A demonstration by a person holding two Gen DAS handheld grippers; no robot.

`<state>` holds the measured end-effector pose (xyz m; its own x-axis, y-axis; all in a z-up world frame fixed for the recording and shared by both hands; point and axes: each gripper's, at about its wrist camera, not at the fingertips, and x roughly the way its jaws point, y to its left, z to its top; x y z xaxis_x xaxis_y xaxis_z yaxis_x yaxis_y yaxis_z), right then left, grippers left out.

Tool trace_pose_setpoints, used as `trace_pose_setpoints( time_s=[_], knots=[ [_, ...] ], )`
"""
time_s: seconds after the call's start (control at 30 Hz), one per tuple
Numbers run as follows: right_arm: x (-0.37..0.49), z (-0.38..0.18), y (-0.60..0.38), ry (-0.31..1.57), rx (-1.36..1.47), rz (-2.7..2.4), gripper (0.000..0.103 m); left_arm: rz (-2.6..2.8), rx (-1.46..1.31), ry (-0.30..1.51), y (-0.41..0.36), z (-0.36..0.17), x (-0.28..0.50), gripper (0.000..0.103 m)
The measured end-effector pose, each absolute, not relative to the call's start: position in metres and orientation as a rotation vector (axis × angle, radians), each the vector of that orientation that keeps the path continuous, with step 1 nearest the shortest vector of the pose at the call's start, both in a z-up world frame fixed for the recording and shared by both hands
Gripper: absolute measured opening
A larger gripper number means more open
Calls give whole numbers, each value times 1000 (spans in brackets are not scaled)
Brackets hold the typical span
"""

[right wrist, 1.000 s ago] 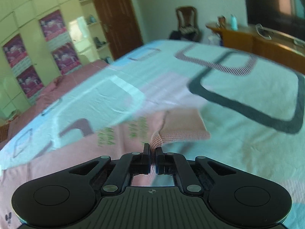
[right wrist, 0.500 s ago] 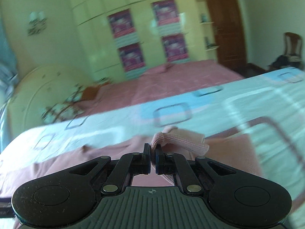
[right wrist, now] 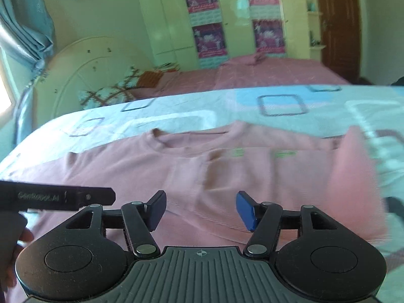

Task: Fold small clothes

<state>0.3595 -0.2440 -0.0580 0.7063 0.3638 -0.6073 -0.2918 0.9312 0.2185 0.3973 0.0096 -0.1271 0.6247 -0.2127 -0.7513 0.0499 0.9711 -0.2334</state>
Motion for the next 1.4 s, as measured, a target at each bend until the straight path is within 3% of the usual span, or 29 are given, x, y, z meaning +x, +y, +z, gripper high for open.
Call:
trace_pose_setpoints(
  time_s=[0.1,0.17,0.23,0.3,0.37,0.47,0.8,0.93,0.97,1.0,1.07,1.23,1.3,1.33,1.37,1.4],
  knots=[
    [345,-60,-280,695,62,256,61,-190,-232,925,-7,-144,413,88],
    [339,-66,-303,709,53,185,61,-213,-240,922,-17,-154,421,68],
    [335,-74,-326,735,61,122,61,-234,-281,944,-23,-163,429,55],
    [333,-83,-342,760,77,77,61,-220,-309,930,-27,-167,431,52],
    [332,-90,-355,777,85,39,61,-214,-335,918,-28,-169,433,28],
    [331,-96,-368,785,99,8,61,-225,-368,916,-27,-172,437,6],
    [348,-108,-361,799,95,21,61,-232,-450,652,14,-89,420,5],
    [361,-110,-357,794,99,29,60,-146,-380,631,36,-89,413,5],
    [363,-110,-354,788,94,32,56,-128,-384,659,41,-97,413,5],
    [364,-110,-353,781,92,36,33,-111,-386,679,43,-105,411,5],
    [367,-109,-352,785,95,42,12,-78,-364,713,44,-122,408,5],
    [366,-117,-372,820,168,-10,11,-47,-330,811,44,-154,402,6],
    [363,-113,-371,826,140,10,12,-27,-323,835,47,-158,402,13],
    [361,-112,-371,832,131,28,12,-8,-317,836,48,-155,399,22],
    [359,-110,-372,838,126,40,12,18,-302,835,49,-153,397,37],
    [355,-107,-374,841,126,48,17,47,-282,828,50,-148,396,50]
  ],
)
